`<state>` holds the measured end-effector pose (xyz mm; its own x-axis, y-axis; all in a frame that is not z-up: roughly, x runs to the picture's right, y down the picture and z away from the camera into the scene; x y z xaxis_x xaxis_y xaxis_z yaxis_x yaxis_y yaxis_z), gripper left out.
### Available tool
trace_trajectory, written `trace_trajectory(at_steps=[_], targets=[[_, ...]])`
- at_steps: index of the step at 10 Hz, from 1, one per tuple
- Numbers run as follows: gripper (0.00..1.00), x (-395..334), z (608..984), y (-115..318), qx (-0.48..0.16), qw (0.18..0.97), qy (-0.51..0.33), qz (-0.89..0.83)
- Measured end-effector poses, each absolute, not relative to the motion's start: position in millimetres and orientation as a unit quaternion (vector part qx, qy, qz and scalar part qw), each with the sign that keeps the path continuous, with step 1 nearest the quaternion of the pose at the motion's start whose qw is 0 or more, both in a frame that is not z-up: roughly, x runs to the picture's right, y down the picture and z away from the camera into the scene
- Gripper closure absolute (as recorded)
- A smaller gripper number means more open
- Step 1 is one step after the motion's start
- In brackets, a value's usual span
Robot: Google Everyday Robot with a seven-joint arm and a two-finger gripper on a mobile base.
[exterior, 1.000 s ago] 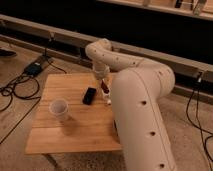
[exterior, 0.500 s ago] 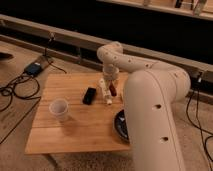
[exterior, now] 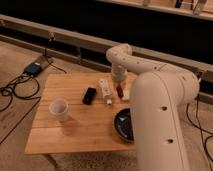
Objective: Place the pepper on the white sponge
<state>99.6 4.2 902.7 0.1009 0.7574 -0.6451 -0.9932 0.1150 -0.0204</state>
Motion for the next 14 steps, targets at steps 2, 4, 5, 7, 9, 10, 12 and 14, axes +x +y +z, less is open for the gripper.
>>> trace_trajectory(at_steps=[2,4,5,7,9,10,12,14], targets=[[1.00,113,908,10,-0.233,0.690,0.259,0.634],[1.00,128,914,17,-0.231,0.675,0.268,0.648],[1.00,134,916,20,-0.230,0.669,0.271,0.653],[1.00,147,924,26,-0.229,0.656,0.275,0.664],[1.00,157,929,30,-0.227,0.648,0.278,0.671],[1.00,161,930,31,-0.227,0.646,0.279,0.674],[0.90,165,934,33,-0.225,0.644,0.281,0.675],[0.69,167,937,34,-0.224,0.644,0.282,0.675]])
